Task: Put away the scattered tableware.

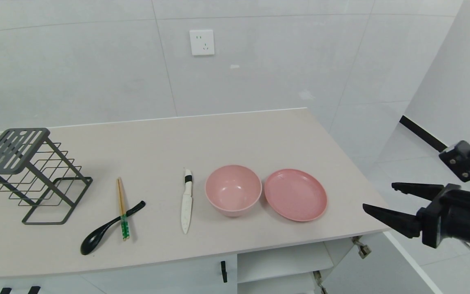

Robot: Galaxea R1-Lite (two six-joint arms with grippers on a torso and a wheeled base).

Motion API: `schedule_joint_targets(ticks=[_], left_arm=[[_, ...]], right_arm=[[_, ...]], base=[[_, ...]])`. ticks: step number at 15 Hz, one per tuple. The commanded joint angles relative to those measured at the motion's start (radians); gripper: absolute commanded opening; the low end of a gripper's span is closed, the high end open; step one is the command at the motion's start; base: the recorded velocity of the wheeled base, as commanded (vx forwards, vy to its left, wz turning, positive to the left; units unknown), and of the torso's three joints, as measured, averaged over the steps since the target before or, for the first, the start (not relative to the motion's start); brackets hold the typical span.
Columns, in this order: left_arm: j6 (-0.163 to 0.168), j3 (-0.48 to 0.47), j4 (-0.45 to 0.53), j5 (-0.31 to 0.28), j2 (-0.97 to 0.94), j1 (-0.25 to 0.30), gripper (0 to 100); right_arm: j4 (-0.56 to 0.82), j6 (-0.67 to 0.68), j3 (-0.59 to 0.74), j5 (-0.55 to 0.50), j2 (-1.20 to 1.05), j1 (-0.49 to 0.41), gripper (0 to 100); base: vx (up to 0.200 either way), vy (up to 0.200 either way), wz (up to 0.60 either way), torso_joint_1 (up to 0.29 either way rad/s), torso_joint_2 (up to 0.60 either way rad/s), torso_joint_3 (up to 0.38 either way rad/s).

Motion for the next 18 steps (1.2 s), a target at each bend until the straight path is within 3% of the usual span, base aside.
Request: schedule_joint_targets(ticks=[1, 4, 8, 11, 16, 18], left_arm=[[0.0, 0.0, 0.0, -0.002, -0.001, 0.0, 100], [-0.008, 0.0, 0.0, 0.002, -0.001, 0.0, 100], [-0.008, 0.0, 0.0, 0.0, -0.001, 0.0, 100], [-0.011, 0.0, -0.002, 0.002, -0.001, 0.0, 100], [-0.011, 0.0, -0.002, 0.006, -0.001, 0.0, 100], [-0.011, 0.0, -0.002, 0.005, -0.001, 0.0, 100]], right_arm=[[-0.092, -0.012, 0.062, -0.011, 0.092, 0.007, 100], [-0.181, -0.052, 0.128, -0.013, 0.151, 0.005, 100], [-0.213, -0.035, 0.084, -0.016, 0.227, 0.008, 100], [-0.216, 0.078, 0.078, -0.017, 0.296, 0.019, 100], [-0.225, 0.098, -0.017, -0.025, 0.462, 0.016, 100], [-0.227, 0.101, -0.109, -0.077, 0.54, 0.016, 100]], base=[[0.0, 0.0, 0.0, 0.0, 0.0, 0.0], [0.0, 0.0, 0.0, 0.0, 0.0, 0.0], [0.0, 0.0, 0.0, 0.0, 0.0, 0.0], [0.0, 0.0, 0.0, 0.0, 0.0, 0.0], [0.0, 0.0, 0.0, 0.0, 0.0, 0.0], [0.0, 0.0, 0.0, 0.0, 0.0, 0.0]])
